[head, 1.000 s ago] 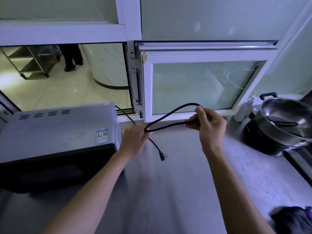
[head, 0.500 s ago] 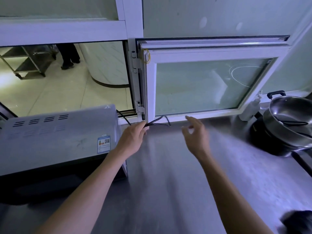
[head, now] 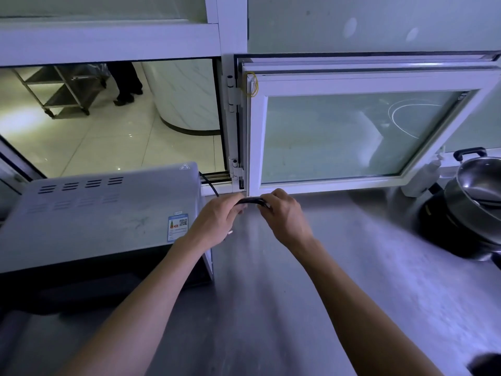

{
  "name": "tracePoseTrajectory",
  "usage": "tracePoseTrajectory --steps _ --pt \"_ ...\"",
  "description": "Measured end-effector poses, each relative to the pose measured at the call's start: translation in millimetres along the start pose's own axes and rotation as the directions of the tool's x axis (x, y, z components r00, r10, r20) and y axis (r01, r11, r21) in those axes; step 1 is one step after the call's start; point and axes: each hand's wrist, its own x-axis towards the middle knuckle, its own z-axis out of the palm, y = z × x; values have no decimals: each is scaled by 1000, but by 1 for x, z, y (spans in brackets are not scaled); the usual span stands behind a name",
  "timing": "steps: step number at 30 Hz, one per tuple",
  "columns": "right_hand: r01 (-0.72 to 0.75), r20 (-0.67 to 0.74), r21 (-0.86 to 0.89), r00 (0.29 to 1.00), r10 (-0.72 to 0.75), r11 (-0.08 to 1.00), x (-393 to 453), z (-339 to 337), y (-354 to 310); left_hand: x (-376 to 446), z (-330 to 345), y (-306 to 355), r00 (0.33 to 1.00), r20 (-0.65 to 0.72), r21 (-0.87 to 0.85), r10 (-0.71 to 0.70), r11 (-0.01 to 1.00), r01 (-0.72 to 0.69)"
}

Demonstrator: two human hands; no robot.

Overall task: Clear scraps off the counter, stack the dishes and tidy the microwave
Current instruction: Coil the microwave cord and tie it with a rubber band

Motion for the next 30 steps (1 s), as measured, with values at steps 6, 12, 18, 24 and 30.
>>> tracePoseTrajectory --steps 6,12,18,24,30 --pt "-56 -90 165 993 71 985 -7 1 -3 1 4 -7 995 -69 -18 -76 997 75" --pt "-180 -94 391 968 234 903 -3 -5 -7 -1 14 -10 993 -31 19 -113 993 113" --pt "-290 -58 574 919 391 766 8 -7 -15 0 22 -11 997 44 50 -70 996 68" --pt "-279 -64 646 908 415 711 14 -1 -31 -3 30 -16 991 -3 122 -135 983 135" --pt "-285 -19 722 903 429 630 17 3 -37 -1 21 -14 995 -14 80 -100 992 100"
